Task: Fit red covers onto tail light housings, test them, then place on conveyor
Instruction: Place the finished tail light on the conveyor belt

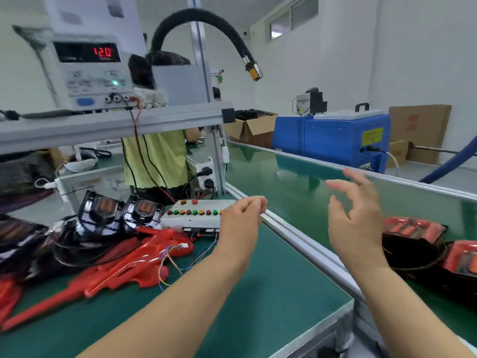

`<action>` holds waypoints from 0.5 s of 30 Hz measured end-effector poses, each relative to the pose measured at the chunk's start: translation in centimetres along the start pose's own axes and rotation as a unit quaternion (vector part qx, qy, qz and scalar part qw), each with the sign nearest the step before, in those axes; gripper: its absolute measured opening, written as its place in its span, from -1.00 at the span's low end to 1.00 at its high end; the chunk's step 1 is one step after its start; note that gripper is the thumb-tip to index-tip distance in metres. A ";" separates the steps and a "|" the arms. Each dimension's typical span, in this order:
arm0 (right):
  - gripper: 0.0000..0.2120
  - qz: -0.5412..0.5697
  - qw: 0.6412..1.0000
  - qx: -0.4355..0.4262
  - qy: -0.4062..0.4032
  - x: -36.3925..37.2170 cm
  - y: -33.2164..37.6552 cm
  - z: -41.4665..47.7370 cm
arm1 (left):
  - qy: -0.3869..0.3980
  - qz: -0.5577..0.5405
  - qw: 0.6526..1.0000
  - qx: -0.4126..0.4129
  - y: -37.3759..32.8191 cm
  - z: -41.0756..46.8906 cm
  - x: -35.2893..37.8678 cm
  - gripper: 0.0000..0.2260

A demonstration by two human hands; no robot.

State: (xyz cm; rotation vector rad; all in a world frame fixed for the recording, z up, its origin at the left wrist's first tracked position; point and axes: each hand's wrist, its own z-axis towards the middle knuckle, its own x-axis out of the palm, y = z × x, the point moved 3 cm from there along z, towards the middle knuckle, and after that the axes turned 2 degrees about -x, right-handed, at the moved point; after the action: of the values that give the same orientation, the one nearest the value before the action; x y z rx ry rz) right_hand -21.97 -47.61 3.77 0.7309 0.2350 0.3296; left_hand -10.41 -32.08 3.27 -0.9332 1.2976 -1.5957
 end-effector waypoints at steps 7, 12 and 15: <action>-0.69 0.084 0.989 -0.027 0.123 11.3 6.6 -3.3 | -0.103 0.015 0.994 0.027 -1.5 0.4 -11.3 -0.79; -0.69 0.129 0.972 -0.028 0.194 17.9 10.3 -6.3 | -0.162 0.025 0.986 0.023 -1.4 -0.2 -19.0 -0.78; -0.69 0.150 0.962 -0.023 0.227 21.1 12.1 -8.2 | -0.192 0.038 0.981 0.013 -0.8 -0.8 -23.1 -0.84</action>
State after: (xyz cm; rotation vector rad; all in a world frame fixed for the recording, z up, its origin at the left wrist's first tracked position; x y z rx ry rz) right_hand -7.67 -26.27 4.18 0.6366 0.5508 0.7910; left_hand -3.07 -10.11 3.13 -1.0997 1.0267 -1.2915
